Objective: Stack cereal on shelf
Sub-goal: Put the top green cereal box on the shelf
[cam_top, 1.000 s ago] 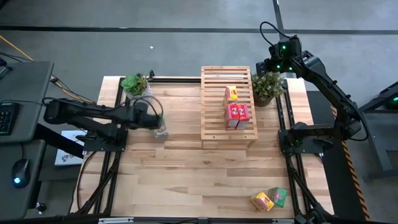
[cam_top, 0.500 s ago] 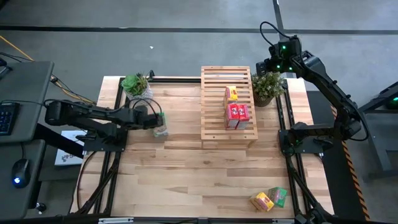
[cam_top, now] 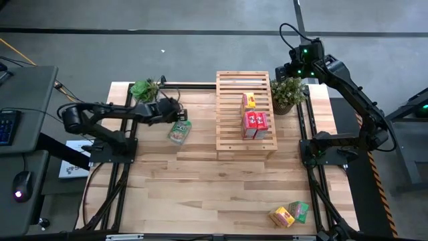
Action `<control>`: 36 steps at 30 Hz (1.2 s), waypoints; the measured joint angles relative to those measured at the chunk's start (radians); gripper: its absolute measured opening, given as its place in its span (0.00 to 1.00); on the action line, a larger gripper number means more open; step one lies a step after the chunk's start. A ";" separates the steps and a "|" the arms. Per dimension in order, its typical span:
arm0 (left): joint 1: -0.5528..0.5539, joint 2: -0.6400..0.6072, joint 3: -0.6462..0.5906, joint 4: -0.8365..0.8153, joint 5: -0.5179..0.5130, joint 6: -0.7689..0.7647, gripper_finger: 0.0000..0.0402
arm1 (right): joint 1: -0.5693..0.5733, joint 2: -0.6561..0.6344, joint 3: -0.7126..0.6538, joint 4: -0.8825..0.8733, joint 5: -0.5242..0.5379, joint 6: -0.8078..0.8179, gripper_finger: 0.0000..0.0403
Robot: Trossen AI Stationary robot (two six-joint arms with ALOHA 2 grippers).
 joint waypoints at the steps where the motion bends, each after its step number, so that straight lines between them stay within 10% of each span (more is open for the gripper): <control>1: 0.006 -0.003 0.019 0.002 0.002 0.037 0.00 | 0.000 0.000 0.000 0.000 -0.001 0.001 0.00; 9: -0.035 -0.218 0.120 -0.068 0.067 0.367 0.00 | 0.000 0.000 0.000 -0.002 -0.002 0.003 0.00; 19: -0.356 -0.462 0.118 -0.626 0.223 0.261 0.00 | 0.000 0.000 0.000 -0.022 0.007 -0.001 0.00; 36: -0.349 0.052 0.117 -0.439 0.250 0.253 0.00 | 0.000 0.000 0.000 -0.022 0.010 -0.005 0.00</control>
